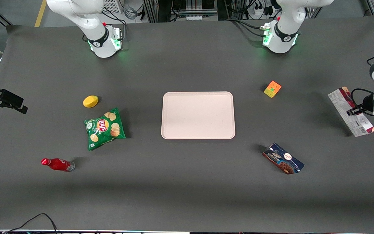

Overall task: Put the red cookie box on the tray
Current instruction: 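Lift the cookie box upright and carry it over the white tray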

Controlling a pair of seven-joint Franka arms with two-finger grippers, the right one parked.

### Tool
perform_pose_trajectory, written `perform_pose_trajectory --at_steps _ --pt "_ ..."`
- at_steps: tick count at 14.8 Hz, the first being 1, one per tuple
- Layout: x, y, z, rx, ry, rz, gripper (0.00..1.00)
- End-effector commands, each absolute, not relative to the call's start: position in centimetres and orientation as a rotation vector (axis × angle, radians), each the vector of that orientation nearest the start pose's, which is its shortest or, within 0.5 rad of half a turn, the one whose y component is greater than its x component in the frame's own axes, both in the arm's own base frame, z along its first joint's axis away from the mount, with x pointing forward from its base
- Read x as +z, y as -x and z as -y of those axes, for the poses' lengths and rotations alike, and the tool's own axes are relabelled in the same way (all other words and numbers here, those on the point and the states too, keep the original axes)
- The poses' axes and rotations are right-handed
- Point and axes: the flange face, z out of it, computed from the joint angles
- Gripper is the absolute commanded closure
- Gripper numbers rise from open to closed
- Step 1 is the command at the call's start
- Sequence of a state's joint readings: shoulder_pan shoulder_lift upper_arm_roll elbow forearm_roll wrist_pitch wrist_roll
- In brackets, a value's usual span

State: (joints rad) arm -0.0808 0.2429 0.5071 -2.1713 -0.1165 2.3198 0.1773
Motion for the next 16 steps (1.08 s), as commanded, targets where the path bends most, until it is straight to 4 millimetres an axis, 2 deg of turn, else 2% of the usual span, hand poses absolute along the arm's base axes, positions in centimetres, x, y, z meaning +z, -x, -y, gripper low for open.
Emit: perform_pose_trajectory --at_steps 1,5,7,8,10,12,16 --pt "36.9 -52.4 -15.4 0.061 3.157 0.135 1.0" --pt "44.7 -55.5 -4.7 0.018 3.178 -0.174 1.0" --pt "48.1 -56.6 2.2 0.029 3.17 -0.279 1.0" --pt "48.9 -56.5 5.7 0.041 3.17 -0.282 0.98" --pt "49.4 -55.8 11.8 0.034 3.17 -0.285 0.99" --pt "49.1 -54.8 16.6 0.031 3.174 -0.293 1.0" --pt "45.6 -52.5 25.4 0.081 3.178 -0.262 1.0"
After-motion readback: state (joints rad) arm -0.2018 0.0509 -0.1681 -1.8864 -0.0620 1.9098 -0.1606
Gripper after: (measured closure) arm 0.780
